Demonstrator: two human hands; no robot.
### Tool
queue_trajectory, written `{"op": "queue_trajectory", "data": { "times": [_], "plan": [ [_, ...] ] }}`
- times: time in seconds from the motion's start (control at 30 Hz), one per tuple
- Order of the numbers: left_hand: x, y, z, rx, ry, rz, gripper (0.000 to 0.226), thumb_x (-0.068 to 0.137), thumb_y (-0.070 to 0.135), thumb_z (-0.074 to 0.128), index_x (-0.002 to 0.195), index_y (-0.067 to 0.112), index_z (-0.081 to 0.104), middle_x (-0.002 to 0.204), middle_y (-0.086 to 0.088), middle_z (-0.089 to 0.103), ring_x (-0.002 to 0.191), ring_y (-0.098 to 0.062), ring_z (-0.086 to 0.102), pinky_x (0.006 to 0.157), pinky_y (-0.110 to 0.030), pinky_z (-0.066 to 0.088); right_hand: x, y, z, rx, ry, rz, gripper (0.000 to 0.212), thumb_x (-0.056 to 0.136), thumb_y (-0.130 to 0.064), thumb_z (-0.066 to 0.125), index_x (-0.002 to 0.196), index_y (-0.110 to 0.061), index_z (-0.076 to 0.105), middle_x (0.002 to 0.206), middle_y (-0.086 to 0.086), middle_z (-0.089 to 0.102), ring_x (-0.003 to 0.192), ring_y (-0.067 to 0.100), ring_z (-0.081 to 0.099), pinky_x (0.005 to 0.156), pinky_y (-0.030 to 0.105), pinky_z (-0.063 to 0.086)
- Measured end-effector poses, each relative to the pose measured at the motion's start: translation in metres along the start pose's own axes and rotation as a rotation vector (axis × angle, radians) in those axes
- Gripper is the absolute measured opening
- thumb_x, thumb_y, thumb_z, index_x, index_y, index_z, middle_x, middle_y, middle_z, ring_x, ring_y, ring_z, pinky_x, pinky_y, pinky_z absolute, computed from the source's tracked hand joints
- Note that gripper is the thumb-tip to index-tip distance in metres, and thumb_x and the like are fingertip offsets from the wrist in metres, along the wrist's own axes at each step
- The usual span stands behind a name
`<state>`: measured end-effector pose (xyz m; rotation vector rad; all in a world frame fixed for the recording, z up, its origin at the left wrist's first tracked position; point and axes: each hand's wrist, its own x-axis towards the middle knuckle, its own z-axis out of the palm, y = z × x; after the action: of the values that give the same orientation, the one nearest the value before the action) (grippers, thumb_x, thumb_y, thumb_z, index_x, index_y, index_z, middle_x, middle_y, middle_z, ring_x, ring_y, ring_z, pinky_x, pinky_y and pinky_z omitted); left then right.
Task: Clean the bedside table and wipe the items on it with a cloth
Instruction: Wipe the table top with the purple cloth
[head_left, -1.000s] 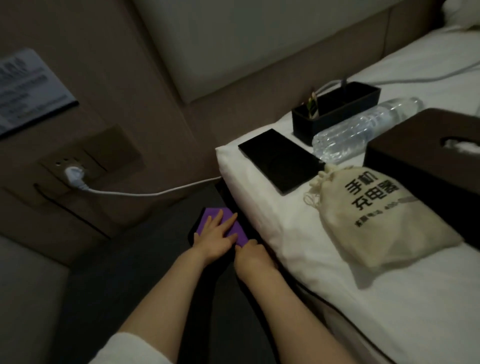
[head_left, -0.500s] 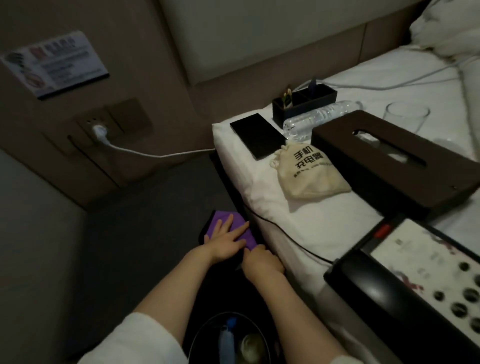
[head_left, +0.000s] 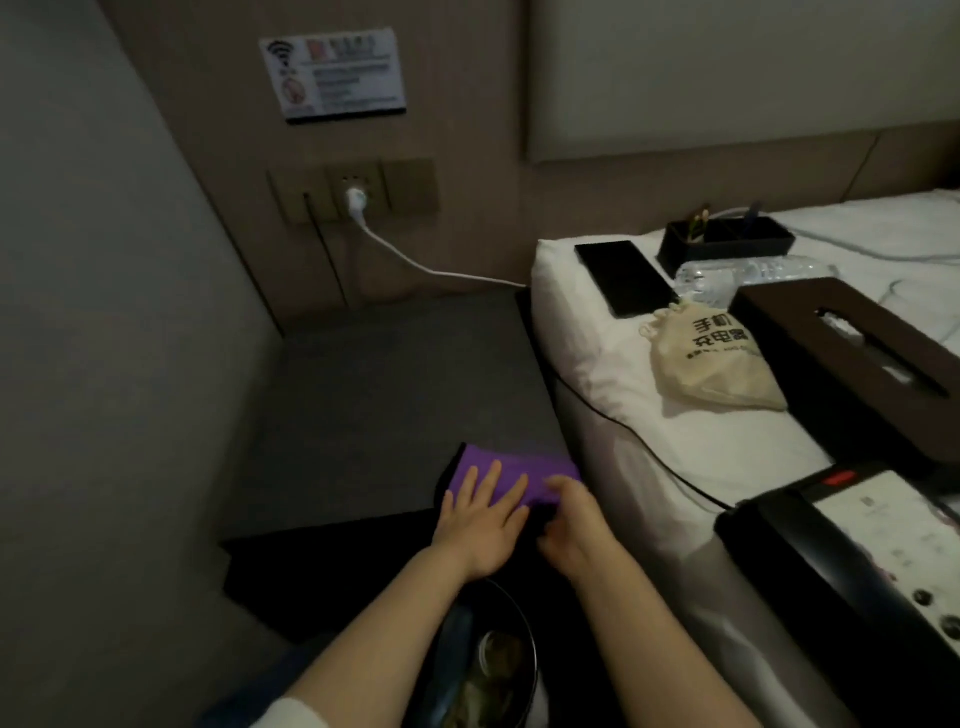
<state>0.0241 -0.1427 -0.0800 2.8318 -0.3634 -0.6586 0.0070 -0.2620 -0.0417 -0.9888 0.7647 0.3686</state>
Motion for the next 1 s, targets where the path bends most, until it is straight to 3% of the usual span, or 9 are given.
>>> {"op": "queue_trajectory", "data": {
  "times": [0.1,0.3,0.4,0.47,0.57,0.6,0.77,0.9,1.0],
  "plan": [
    [-0.016,-0.010,0.005,-0.035,0.050,-0.014,0.051,0.100,0.054,0.016,0.149,0.048,0.004,0.160,0.007,-0.014,0.147,-0.022,-0.015,0.117,-0.046,-0.003,-0.012,-0.004,0.001,0.080,-0.054,0.032,0.031,0.096,-0.032,0.038,0.079,-0.014,0.057,0.057,0.003,0.060,0.051,0.017,0.052,0.045,0.021,0.034],
    [-0.052,-0.018,0.020,-0.198,0.193,-0.147,0.058,0.100,0.051,0.022,0.153,0.031,0.008,0.161,0.003,-0.013,0.147,-0.023,-0.015,0.118,-0.044,-0.001,-0.012,-0.001,0.009,0.101,-0.075,0.082,0.057,0.095,-0.048,0.039,0.129,-0.006,0.055,0.124,0.016,0.059,0.091,0.027,0.057,0.071,0.026,0.041],
    [-0.067,-0.016,0.017,-0.837,0.511,-0.248,0.051,0.102,0.033,0.038,0.149,0.013,0.030,0.161,-0.002,0.010,0.148,-0.017,0.009,0.118,-0.032,0.008,-0.009,0.003,0.018,0.211,-0.086,0.083,0.062,0.094,-0.049,0.044,0.137,-0.005,0.050,0.132,0.016,0.057,0.116,0.029,0.056,0.089,0.031,0.042],
    [-0.078,-0.012,0.010,-1.418,0.629,-0.425,0.044,0.102,0.023,0.043,0.144,0.010,0.040,0.153,-0.007,0.032,0.139,-0.019,0.033,0.113,-0.028,0.023,-0.008,0.005,0.024,0.265,-0.092,0.082,0.061,0.093,-0.048,0.045,0.136,-0.007,0.051,0.115,0.014,0.062,0.100,0.027,0.059,0.078,0.030,0.046],
    [-0.072,-0.011,-0.007,-2.318,0.344,-0.620,0.053,0.100,0.030,0.045,0.148,0.011,0.032,0.151,-0.016,0.031,0.134,-0.034,0.039,0.109,-0.040,0.032,-0.006,0.009,0.028,0.260,-0.095,0.081,0.060,0.093,-0.049,0.045,0.136,-0.007,0.051,0.102,0.012,0.062,0.086,0.023,0.058,0.066,0.031,0.043],
    [-0.069,-0.012,-0.013,-2.464,0.257,-0.618,0.057,0.099,0.033,0.044,0.149,0.011,0.028,0.153,-0.018,0.026,0.136,-0.036,0.036,0.111,-0.043,0.030,-0.005,0.010,0.027,0.237,-0.097,0.079,0.061,0.093,-0.050,0.044,0.136,-0.007,0.051,0.100,0.012,0.062,0.085,0.023,0.058,0.066,0.031,0.043],
    [-0.053,-0.001,-0.034,-2.542,0.193,-0.564,0.070,0.098,0.043,0.038,0.152,0.008,0.011,0.159,-0.015,0.013,0.146,-0.030,0.016,0.117,-0.044,0.013,0.002,0.004,0.013,0.141,-0.103,0.083,0.065,0.093,-0.053,0.042,0.137,-0.006,0.049,0.120,0.019,0.060,0.093,0.030,0.058,0.078,0.039,0.046],
    [-0.043,-0.011,-0.039,-2.710,0.276,-0.433,0.053,0.098,0.045,0.038,0.135,0.008,0.049,0.142,-0.017,0.047,0.131,-0.032,0.043,0.114,-0.043,0.028,0.009,0.001,0.011,0.283,-0.117,0.055,0.062,0.093,-0.051,0.043,0.136,-0.006,0.050,0.109,0.021,0.062,0.098,0.034,0.060,0.094,0.049,0.045],
    [-0.046,-0.024,-0.033,-2.762,0.362,-0.395,0.053,0.097,0.044,0.037,0.135,0.010,0.051,0.139,-0.014,0.051,0.129,-0.031,0.045,0.116,-0.044,0.025,0.010,0.014,0.025,0.325,-0.165,0.079,0.066,0.092,-0.053,0.045,0.137,-0.005,0.049,0.120,0.023,0.061,0.113,0.037,0.057,0.108,0.052,0.037]
  ]
}}
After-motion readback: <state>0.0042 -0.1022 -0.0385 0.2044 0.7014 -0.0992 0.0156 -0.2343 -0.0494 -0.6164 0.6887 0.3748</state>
